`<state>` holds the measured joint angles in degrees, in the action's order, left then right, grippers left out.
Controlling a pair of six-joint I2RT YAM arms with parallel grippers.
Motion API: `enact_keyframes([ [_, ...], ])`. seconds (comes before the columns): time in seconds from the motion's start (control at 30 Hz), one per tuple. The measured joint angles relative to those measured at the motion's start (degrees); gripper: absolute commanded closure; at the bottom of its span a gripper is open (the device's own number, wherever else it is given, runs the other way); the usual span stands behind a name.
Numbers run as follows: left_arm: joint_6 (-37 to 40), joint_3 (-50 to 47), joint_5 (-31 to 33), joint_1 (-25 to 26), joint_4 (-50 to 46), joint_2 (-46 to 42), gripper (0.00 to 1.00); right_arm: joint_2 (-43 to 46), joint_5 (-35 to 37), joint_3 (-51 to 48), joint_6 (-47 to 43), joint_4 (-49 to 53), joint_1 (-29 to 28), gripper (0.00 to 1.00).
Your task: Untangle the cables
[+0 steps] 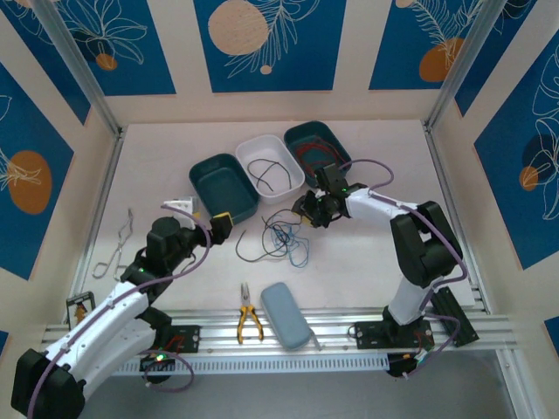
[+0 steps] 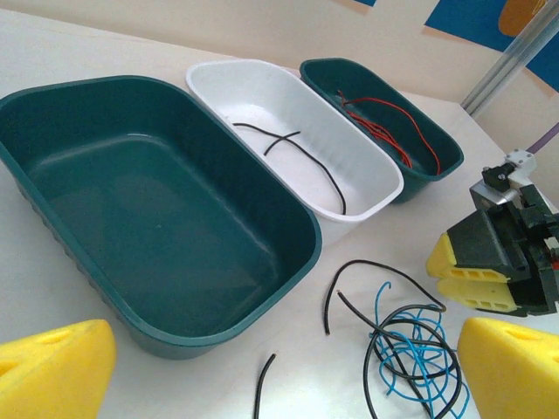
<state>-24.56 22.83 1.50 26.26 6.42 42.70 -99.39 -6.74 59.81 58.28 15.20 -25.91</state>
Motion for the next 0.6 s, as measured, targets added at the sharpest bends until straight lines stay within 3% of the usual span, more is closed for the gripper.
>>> enact_keyframes([
  [0.37,-0.46,-0.02,0.0,0.0,0.0,1.38,0.0,-5.11,-5.57,-0.7,3.34,-5.7,0.98,0.54],
  [0.6,-0.63,-0.04,0.0,0.0,0.02,1.97,0.0,-4.96,-4.39,-0.63,2.99,-3.34,0.92,0.52],
])
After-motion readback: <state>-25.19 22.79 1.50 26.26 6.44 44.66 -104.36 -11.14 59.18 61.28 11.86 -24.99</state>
